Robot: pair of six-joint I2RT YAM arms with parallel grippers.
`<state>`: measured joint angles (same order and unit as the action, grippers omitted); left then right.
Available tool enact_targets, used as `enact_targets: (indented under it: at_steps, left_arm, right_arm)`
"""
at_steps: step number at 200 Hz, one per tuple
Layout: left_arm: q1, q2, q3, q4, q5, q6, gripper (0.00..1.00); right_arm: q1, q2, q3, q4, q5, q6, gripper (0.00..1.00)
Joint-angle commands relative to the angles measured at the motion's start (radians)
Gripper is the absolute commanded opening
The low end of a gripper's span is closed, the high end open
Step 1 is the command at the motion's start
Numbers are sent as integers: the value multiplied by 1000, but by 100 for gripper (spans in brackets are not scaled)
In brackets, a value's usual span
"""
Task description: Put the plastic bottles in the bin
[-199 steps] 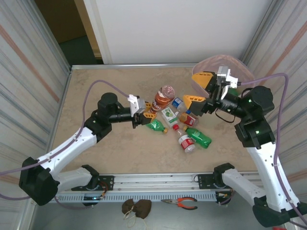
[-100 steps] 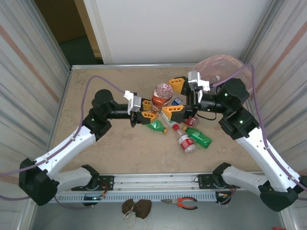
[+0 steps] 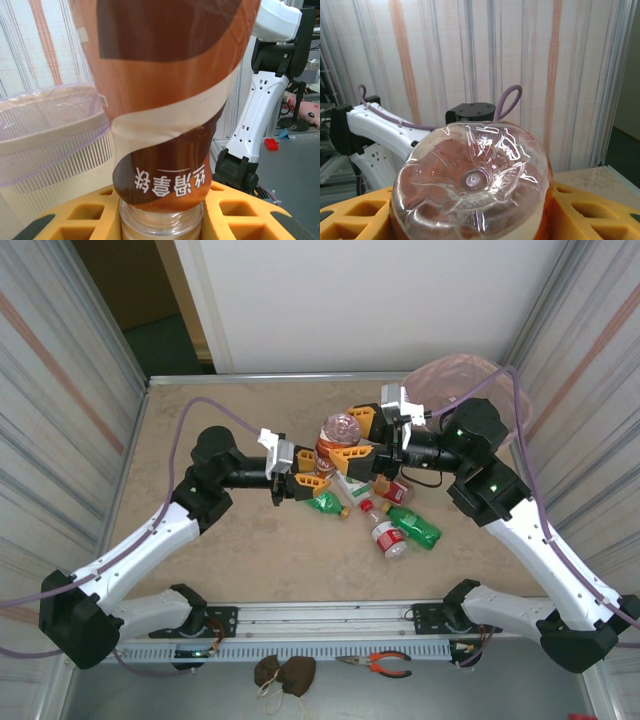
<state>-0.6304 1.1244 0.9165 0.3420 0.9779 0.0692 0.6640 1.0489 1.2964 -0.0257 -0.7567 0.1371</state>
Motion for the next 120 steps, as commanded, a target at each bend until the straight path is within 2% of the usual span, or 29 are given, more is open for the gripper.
enact_targets:
  at_steps: [1,43,62,95,120]
  left_arm:
    - [-6,-16,30,12,19,3,27]
    - [-2,-50,2,7,-56,12,54]
    - [12,-74,-20,-4,-85,15,62]
    - [37,-130,-65,-51,-158,35,68]
    - [45,-161,-79,-133,-226,72,69]
  right_arm:
    - [12,2,44,24,-3,-2,56]
    - [12,-16,55,3,66,-27,55]
    - [8,-29,70,-36,113,-61,54]
    - [-49,-48,103,-108,213,-97,54]
    - [-163,-54,132,-165,277,-94,54]
